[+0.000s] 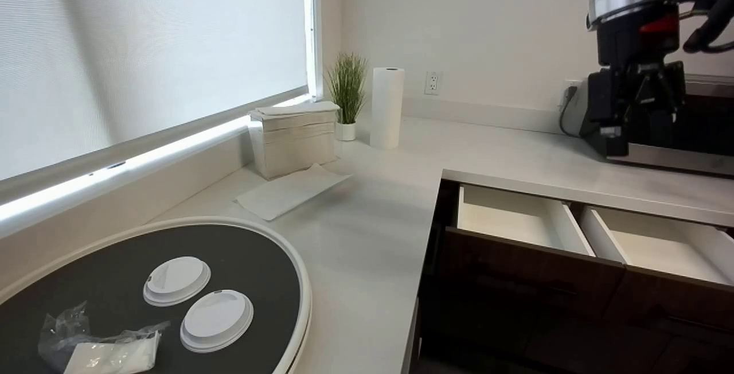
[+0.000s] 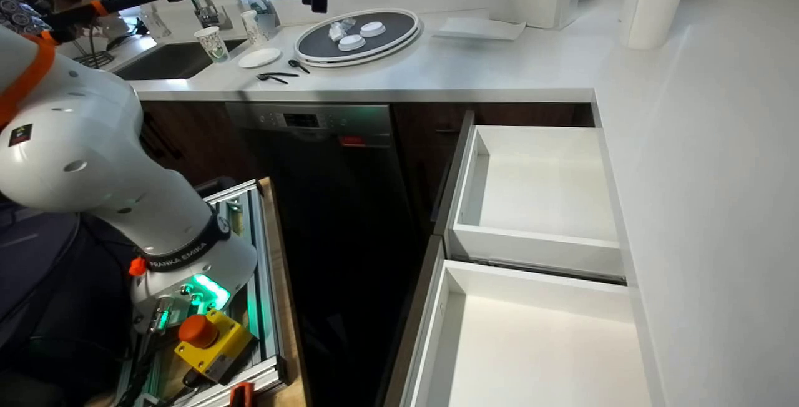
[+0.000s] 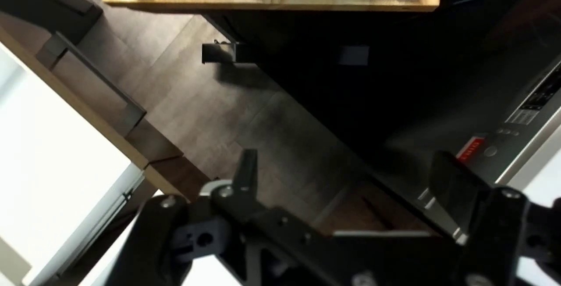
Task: Close the drawer on the left completely
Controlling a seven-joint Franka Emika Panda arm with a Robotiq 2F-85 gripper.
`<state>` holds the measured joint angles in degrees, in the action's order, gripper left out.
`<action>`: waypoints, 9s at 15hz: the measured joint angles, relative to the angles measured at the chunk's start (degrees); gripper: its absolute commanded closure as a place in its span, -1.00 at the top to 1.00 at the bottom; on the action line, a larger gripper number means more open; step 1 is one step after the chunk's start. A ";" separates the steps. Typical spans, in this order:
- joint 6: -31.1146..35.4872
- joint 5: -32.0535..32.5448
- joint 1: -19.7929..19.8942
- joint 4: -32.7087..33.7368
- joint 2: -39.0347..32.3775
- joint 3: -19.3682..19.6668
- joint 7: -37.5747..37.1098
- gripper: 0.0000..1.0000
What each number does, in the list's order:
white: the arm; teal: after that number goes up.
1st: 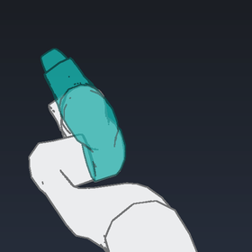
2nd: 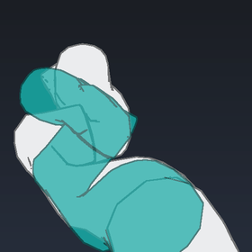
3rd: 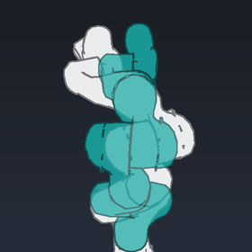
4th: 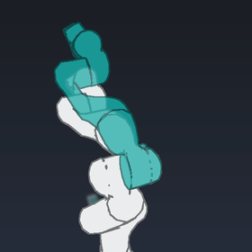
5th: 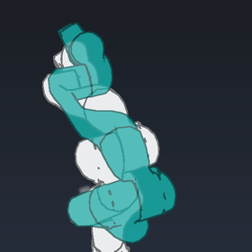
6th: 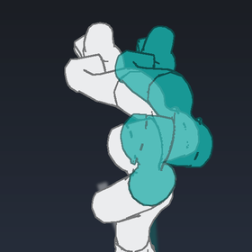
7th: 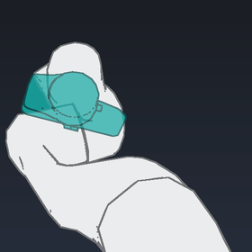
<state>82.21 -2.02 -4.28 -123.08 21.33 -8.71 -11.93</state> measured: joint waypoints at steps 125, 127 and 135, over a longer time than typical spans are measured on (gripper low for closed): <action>29.89 99.07 2.98 32.63 -78.14 9.47 -143.17 -1.00; 33.26 98.75 4.25 29.69 -74.69 9.24 -142.64 -1.00; 64.38 100.63 12.95 15.68 -55.94 9.28 -134.55 -1.00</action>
<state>146.58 98.61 8.67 -107.40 -34.62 0.57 -146.48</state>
